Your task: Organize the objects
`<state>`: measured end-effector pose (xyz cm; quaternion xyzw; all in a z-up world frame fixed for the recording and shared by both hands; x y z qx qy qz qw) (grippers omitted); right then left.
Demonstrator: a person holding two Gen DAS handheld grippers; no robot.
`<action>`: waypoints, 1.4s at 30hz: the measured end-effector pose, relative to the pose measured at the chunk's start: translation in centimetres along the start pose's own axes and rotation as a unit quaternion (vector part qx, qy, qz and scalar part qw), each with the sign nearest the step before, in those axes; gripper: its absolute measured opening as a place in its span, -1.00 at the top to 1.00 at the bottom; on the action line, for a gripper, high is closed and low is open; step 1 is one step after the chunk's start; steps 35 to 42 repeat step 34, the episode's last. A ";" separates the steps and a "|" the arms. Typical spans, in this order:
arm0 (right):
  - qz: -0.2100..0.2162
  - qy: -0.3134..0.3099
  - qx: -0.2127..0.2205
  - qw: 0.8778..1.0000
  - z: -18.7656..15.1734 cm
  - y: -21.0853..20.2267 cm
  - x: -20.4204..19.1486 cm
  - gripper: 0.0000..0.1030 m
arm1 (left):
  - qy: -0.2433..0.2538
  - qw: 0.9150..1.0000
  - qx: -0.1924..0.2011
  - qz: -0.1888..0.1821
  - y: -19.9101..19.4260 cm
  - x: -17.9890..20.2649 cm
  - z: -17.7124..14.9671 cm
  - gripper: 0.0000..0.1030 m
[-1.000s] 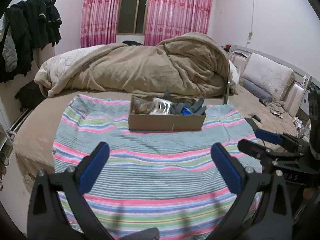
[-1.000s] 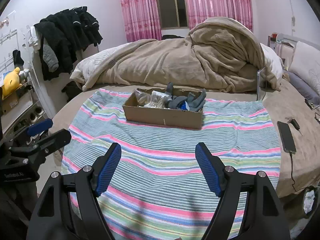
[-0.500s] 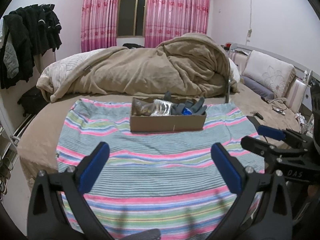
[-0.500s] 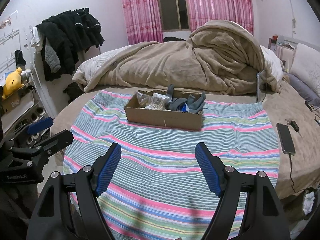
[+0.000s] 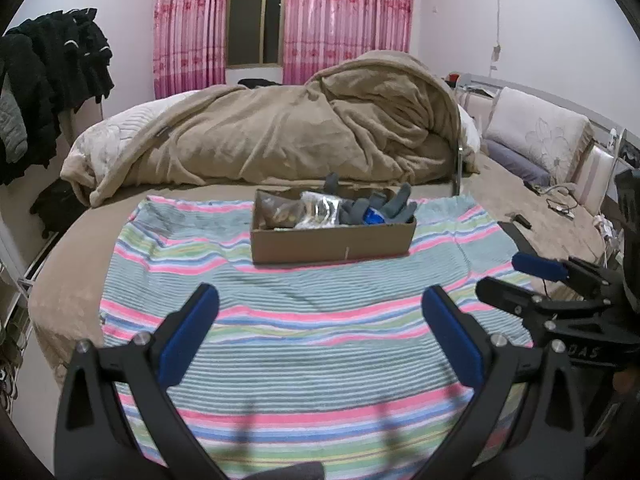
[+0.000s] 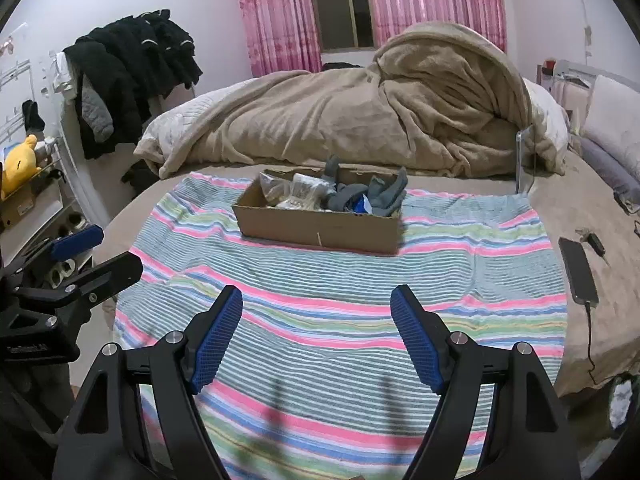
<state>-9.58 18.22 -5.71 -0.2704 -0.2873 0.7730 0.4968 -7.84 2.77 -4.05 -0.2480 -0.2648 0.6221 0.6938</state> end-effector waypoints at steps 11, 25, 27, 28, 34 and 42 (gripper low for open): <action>-0.004 -0.001 -0.010 1.000 0.6 1.6 0.6 -0.54 | -0.011 1.000 -0.010 -0.007 1.7 -0.6 0.1 -0.99; -0.008 -0.001 -0.016 1.000 0.5 2.5 0.6 -0.54 | -0.015 1.000 -0.016 -0.009 2.4 -0.9 0.2 -0.99; -0.009 -0.001 -0.016 1.000 0.6 2.5 0.7 -0.54 | -0.016 1.000 -0.016 -0.011 2.5 -0.9 0.3 -0.99; -0.009 -0.001 -0.015 1.000 0.7 2.6 0.7 -0.54 | -0.016 1.000 -0.015 -0.011 2.5 -1.0 0.3 -0.99; -0.006 -0.004 -0.020 1.000 1.1 3.1 0.6 -0.54 | -0.017 1.000 -0.019 -0.012 3.3 -1.5 0.4 -0.99; -0.006 -0.004 -0.020 1.000 1.1 3.1 0.6 -0.54 | -0.017 1.000 -0.019 -0.012 3.3 -1.5 0.4 -0.99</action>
Point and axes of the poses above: each gripper's, at about its wrist camera, not at the fingertips, and y roughly the way its jaws point, x to its right, z to its top, the point moved 10 cm from there along y, roughly the way its jaws point, and after that the axes turned 9 degrees about -x, right-handed, at the moved point
